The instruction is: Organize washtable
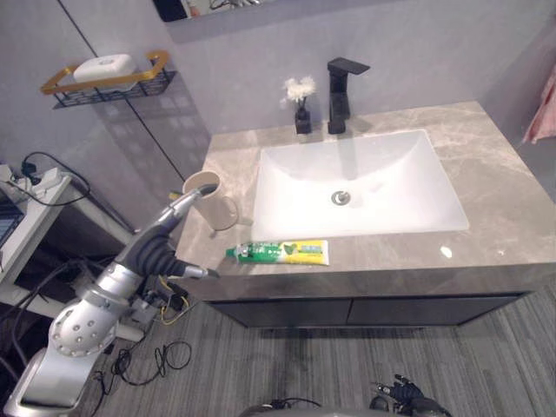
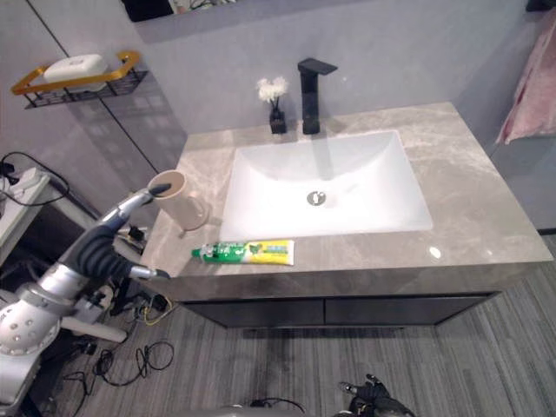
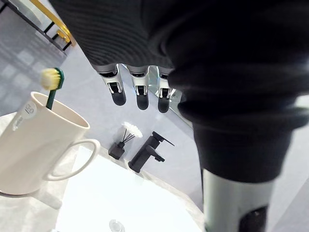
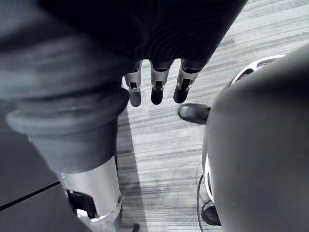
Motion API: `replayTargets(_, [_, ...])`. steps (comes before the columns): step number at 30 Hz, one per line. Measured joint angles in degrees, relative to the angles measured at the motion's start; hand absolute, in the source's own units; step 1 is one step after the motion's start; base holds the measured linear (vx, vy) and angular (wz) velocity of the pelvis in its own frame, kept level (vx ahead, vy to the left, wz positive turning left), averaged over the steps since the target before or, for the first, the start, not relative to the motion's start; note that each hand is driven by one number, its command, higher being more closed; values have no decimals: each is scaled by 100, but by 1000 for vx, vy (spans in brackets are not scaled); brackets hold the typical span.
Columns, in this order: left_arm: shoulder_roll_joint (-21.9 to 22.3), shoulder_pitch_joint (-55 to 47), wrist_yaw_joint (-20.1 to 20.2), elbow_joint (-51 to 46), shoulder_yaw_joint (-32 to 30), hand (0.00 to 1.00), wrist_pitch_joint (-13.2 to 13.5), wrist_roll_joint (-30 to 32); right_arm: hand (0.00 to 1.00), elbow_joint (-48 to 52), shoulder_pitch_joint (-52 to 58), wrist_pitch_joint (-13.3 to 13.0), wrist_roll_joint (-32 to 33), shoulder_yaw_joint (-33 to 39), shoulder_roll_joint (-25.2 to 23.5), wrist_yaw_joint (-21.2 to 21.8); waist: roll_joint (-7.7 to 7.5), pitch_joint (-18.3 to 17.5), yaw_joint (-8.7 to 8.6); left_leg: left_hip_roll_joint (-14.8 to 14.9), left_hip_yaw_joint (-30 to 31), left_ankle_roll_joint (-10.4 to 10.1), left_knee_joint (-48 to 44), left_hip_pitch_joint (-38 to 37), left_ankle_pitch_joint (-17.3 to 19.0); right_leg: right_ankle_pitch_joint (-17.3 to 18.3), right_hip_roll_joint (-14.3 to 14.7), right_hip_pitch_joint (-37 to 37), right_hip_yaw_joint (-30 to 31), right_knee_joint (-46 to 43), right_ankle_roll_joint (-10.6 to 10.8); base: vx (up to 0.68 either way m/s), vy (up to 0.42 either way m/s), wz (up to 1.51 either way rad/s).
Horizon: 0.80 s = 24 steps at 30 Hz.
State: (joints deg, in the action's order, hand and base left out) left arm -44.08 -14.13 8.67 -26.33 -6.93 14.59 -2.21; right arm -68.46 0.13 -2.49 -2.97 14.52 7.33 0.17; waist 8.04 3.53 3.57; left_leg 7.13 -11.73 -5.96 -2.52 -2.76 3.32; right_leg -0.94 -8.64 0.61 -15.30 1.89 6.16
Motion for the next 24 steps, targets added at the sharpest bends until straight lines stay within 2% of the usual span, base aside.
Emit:
replayTargets(2, [-23,106,15,1,197,0,28,-1,0,-5,-46,-3,0,-24,0,0,9,26,-109,2,-40,0,-7,-18,0,0,3,-10,52,-5,0,-13,24,-10])
replayTargets(7, [-240,325,213,62,477,0,32,-4,0,18,-123,-47,1,-128,43,7,49,164,-159,3,-196,0,-14,-83,2,-3,4,-95,308,-81,-6,-42,23,-25])
replayTargets(10, [-241,417,265,220,529,0,34,-4,0,18,-172,-44,-6,-128,46,10,59,172,-276,4,-231,0,-7,-92,3,-4,7,-124,324,-83,-5,-22,17,-5])
replayTargets(15, [-243,452,319,455,737,0,30,-4,0,20,-202,-45,-27,-105,90,14,104,213,-288,2,-268,-1,-10,-92,3,-18,13,-231,443,-127,-3,-17,21,-11])
replayTargets(24, [-246,456,380,806,752,0,27,12,0,65,-232,-83,-89,-105,257,14,270,296,-315,0,-293,2,-20,-90,10,-29,22,-296,564,-167,-19,-31,21,-7])
